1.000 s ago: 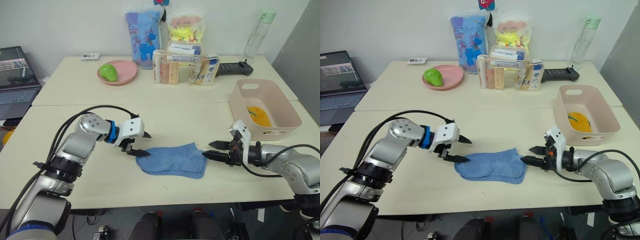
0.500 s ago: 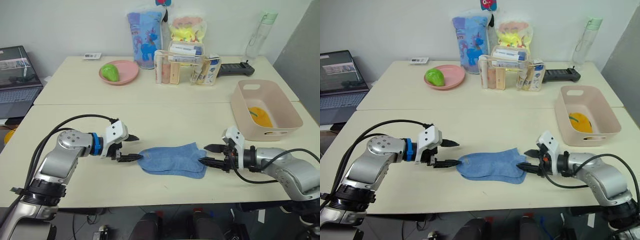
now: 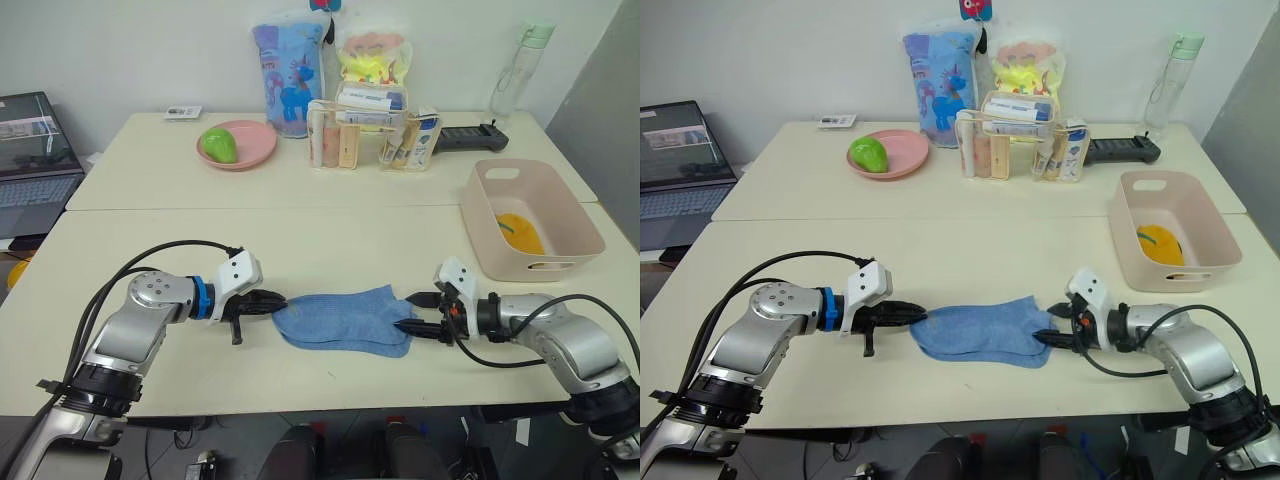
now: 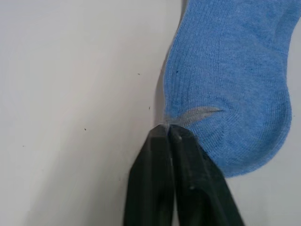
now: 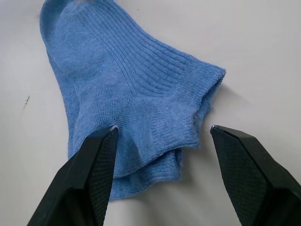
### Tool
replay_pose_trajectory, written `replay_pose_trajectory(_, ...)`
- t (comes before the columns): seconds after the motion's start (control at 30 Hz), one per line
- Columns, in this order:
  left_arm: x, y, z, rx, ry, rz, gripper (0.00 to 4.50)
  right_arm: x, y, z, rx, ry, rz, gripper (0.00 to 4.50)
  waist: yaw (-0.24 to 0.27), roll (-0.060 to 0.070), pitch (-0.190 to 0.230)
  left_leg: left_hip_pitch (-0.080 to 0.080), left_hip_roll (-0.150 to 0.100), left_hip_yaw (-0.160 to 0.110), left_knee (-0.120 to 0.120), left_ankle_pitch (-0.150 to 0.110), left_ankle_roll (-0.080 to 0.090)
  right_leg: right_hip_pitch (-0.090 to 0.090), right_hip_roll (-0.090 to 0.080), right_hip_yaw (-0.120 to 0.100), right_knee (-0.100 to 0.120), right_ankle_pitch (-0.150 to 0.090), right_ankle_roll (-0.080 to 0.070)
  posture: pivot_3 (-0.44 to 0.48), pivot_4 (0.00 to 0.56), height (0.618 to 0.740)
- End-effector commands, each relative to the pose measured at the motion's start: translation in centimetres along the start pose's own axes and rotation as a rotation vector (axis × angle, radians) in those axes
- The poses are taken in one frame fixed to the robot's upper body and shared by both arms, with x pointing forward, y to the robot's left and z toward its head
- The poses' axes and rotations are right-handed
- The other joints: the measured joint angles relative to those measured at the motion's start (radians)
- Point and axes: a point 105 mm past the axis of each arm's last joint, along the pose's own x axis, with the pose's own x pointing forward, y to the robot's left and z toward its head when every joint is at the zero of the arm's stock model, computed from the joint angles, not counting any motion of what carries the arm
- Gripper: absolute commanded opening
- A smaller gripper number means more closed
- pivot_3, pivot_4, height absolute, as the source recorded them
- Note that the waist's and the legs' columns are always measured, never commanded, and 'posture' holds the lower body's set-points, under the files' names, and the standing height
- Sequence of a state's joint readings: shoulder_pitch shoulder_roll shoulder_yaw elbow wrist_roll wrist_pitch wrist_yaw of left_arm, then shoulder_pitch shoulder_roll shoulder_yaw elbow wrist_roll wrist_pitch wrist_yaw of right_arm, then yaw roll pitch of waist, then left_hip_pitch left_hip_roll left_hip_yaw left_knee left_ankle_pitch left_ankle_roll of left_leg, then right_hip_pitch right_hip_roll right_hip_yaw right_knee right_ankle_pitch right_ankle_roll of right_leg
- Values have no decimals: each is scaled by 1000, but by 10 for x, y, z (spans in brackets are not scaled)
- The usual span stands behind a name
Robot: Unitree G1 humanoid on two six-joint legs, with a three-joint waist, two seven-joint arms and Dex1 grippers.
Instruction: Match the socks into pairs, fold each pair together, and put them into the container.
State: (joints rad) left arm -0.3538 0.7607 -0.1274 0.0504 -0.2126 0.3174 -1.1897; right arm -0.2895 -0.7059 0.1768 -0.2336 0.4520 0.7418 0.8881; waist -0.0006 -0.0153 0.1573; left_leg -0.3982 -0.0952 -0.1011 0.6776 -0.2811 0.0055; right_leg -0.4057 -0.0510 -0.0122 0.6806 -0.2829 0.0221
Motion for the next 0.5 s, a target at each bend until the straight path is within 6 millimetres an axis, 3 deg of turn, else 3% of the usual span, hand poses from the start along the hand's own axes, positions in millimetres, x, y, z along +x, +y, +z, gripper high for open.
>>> replay_pose_trajectory(0.03, -1, 0, 4, 26, -13, -2, 26, -6, 1, 14, -41, -38, 3, 3364, 0, 0, 0, 0, 0, 0, 0, 0, 0, 0, 0, 0, 0, 0, 0, 0, 150, 740)
replay_pose_trajectory(0.5, -1, -3, 5, 33, -9, -18, 26, -10, 0, 21, -25, -65, -4, 3364, 0, 0, 0, 0, 0, 0, 0, 0, 0, 0, 0, 0, 0, 0, 0, 0, 150, 740)
